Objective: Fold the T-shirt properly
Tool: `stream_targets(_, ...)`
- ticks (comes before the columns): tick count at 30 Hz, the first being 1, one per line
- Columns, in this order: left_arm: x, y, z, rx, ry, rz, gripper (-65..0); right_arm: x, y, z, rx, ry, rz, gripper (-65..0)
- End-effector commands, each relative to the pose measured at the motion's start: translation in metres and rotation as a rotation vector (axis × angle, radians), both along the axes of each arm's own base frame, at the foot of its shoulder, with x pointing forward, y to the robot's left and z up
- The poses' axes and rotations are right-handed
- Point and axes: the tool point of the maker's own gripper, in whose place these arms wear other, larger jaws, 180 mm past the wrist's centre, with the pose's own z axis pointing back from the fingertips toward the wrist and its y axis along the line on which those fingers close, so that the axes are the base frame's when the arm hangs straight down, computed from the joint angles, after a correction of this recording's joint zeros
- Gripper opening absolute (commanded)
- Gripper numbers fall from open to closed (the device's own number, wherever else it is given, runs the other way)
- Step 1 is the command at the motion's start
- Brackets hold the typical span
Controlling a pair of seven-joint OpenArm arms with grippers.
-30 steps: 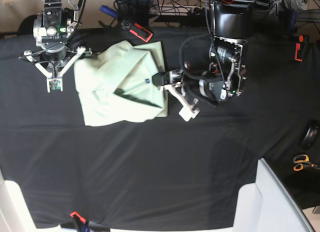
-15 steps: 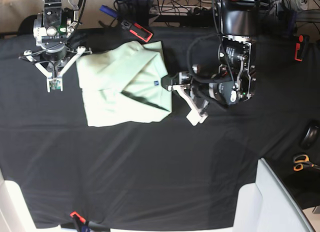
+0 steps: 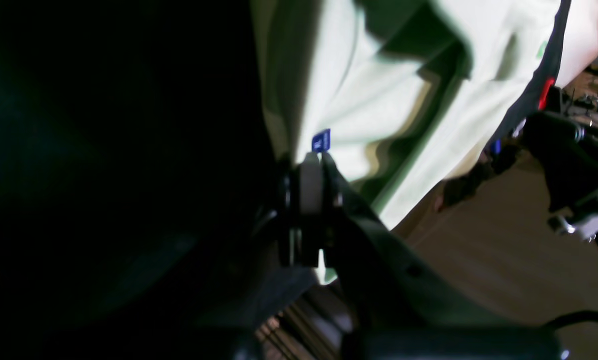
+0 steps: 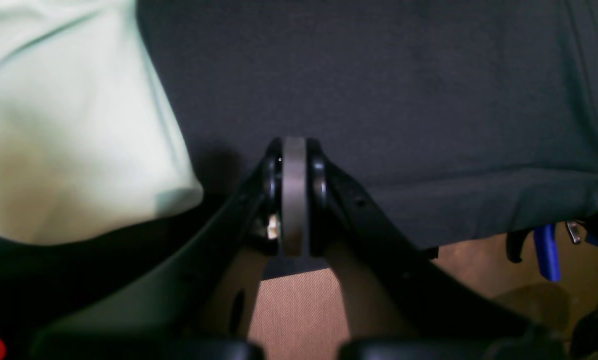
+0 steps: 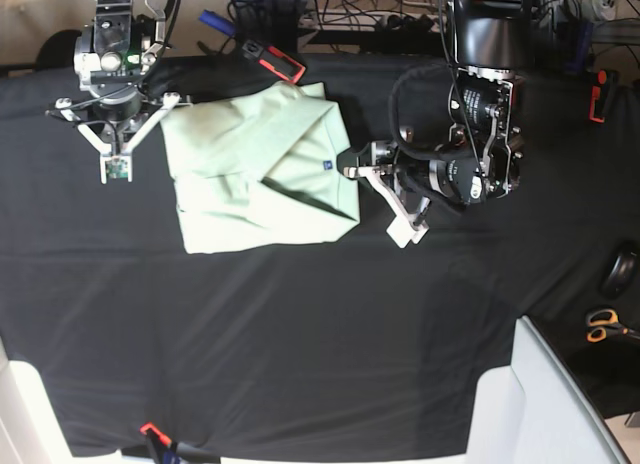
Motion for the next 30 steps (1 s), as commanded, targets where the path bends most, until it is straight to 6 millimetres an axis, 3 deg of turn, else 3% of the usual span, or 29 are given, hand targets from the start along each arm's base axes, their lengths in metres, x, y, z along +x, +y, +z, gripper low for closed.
stream_targets(1, 0.011, -0.001, 0.009, -0.014, -0.035, 0.009, -65.0, 0.005, -0.002, 0.006, -0.012, -0.029, 0.002, -63.8)
stream_targets(5, 0.011, -0.002, 0.009, -0.016, -0.036, 0.010, -60.0, 0.005, -0.002, 0.006, -0.012, -0.029, 0.002, -63.8)
stream_targets(9, 0.012, 0.001, 0.009, -0.013, -0.040, 0.014, -47.4, 0.005, -0.002, 0.006, -0.012, -0.029, 0.002, -63.8)
stream_targets(15, 0.014, 0.017, 0.011, 0.015, -0.047, 0.019, -36.1, 0.005, -0.002, 0.006, -0.012, -0.029, 0.002, -63.8)
stream_targets(19, 0.017, 0.018, 0.017, 0.020, -0.072, 0.016, -31.4, 0.005, -0.002, 0.006, -0.012, -0.030, 0.003, -63.8)
stream_targets(24, -0.009, 0.027, -0.003, 0.006, 0.005, 0.091, -27.0, 0.005, -0.002, 0.006, -0.012, -0.030, 0.003, -63.8)
stream_targets(30, -0.018, 0.013, -0.014, -0.037, 0.059, 0.116, -27.0, 0.005, -0.002, 0.006, -0.012, -0.030, 0.003, -63.8)
